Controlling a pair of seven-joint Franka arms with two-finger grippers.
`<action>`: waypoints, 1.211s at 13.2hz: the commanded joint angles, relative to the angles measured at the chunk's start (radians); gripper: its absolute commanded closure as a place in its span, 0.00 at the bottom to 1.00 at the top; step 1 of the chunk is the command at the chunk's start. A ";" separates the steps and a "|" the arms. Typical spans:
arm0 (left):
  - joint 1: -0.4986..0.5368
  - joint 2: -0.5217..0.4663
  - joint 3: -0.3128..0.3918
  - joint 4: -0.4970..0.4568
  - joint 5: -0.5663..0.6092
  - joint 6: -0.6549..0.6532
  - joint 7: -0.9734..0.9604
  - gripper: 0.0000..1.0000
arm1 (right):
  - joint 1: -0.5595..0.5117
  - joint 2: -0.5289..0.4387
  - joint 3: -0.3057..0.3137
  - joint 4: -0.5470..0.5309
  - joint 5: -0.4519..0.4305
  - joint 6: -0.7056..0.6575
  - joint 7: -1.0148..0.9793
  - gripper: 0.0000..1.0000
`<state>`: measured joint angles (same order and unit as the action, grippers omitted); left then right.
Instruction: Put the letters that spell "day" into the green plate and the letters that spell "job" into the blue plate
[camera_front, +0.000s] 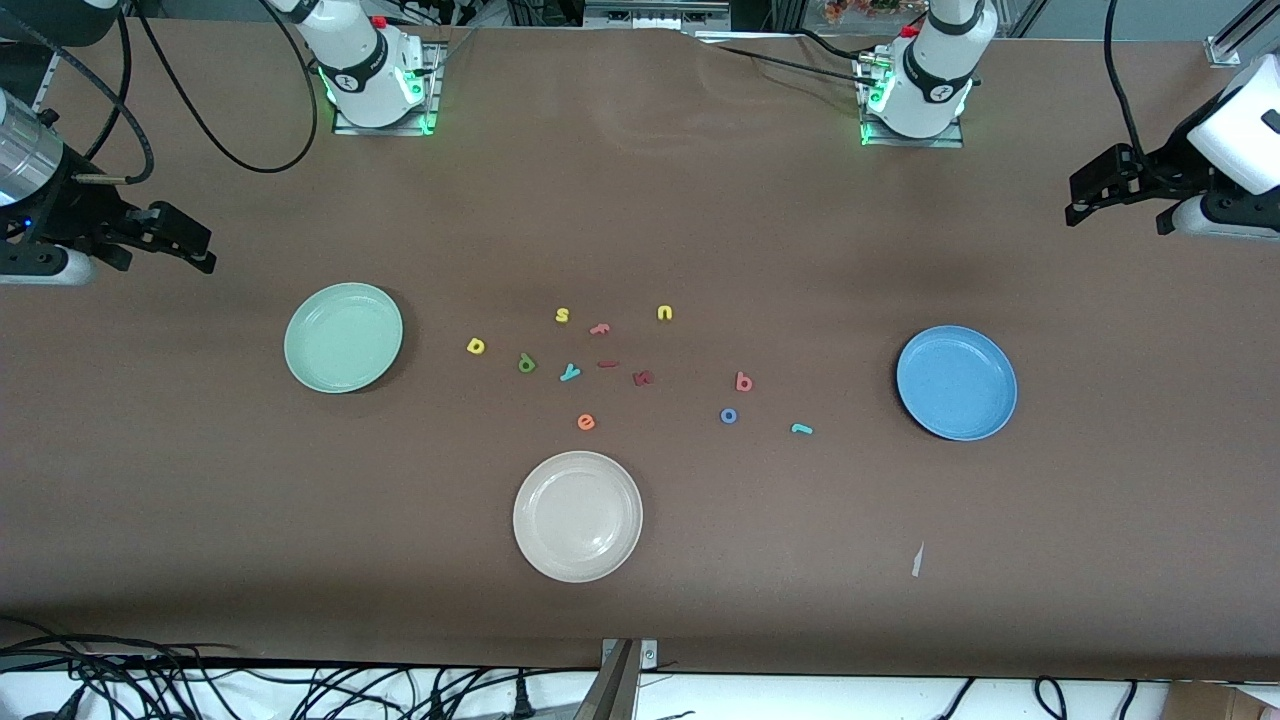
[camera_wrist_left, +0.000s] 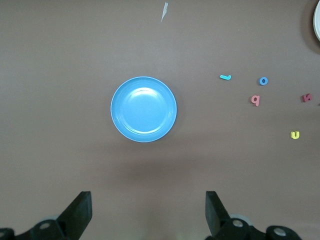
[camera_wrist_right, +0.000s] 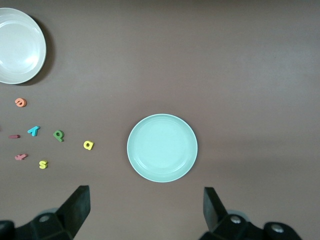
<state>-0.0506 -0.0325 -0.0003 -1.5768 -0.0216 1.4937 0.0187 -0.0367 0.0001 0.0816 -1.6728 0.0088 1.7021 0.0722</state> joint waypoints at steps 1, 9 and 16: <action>0.006 0.013 0.002 0.027 -0.014 -0.006 -0.006 0.00 | -0.003 0.009 0.001 0.027 -0.006 -0.019 -0.009 0.00; 0.023 0.011 0.011 0.037 -0.003 -0.009 -0.005 0.00 | -0.003 0.009 0.001 0.027 -0.009 -0.027 -0.012 0.00; 0.066 0.011 0.026 0.053 -0.001 -0.016 0.001 0.00 | -0.003 0.009 0.001 0.027 -0.010 -0.027 -0.012 0.00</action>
<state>0.0065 -0.0324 0.0290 -1.5526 -0.0216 1.4929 0.0183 -0.0369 0.0006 0.0813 -1.6728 0.0082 1.6975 0.0721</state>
